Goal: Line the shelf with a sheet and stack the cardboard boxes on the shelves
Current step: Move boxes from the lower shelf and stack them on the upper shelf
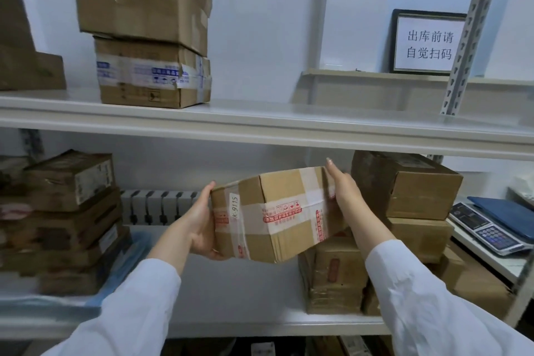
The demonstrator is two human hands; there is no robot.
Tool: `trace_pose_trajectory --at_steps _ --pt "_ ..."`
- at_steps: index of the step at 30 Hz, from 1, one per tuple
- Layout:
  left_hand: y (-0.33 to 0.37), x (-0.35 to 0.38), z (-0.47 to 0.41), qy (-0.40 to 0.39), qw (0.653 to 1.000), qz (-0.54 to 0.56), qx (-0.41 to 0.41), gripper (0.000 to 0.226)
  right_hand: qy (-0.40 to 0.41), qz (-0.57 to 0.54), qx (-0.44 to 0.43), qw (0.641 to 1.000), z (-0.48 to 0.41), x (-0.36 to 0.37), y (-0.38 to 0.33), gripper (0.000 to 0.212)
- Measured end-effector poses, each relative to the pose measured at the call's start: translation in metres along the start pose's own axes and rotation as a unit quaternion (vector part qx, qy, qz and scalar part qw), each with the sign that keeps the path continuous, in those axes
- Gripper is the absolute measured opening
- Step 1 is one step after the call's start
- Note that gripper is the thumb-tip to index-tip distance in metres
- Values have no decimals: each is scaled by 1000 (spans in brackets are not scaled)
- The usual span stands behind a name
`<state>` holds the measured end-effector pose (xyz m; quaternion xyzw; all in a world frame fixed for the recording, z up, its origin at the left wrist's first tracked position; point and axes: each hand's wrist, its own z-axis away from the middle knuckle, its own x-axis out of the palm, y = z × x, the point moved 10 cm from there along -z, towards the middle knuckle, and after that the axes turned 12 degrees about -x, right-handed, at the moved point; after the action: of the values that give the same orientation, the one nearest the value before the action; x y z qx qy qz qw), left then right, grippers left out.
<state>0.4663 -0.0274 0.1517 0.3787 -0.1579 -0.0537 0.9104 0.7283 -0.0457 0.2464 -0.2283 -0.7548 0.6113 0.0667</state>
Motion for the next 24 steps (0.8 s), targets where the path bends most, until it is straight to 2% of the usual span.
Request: trace_pose_trajectory --at_steps 3,5,7,10,12,16,18,21,24 --pt "2 -8 10 -7 998 -50 26 108 4 72 -32 997 13 0 -10 76" --pt "6 -6 24 -51 993 -90 55 106 6 127 -54 990 18 -4 -21 71" --pt "8 -3 45 -103 979 -153 92 101 7 174 -56 983 21 -8 -31 65" --pt "14 0 74 -150 950 -236 140 112 9 202 -56 978 24 -12 -49 65" --pt "26 -3 90 -131 945 -241 180 114 6 207 -62 976 26 -12 -64 66" --pt "52 -16 112 -60 959 -147 236 123 -3 191 -73 979 29 -10 -90 69" --pt "64 -21 129 -21 948 -141 284 110 -16 149 -74 986 31 -7 -102 62" --pt "76 -25 147 -13 941 -114 318 76 -41 63 -85 994 39 1 -125 45" --pt "84 -28 161 -15 939 -92 330 70 -52 15 -105 993 40 5 -146 36"
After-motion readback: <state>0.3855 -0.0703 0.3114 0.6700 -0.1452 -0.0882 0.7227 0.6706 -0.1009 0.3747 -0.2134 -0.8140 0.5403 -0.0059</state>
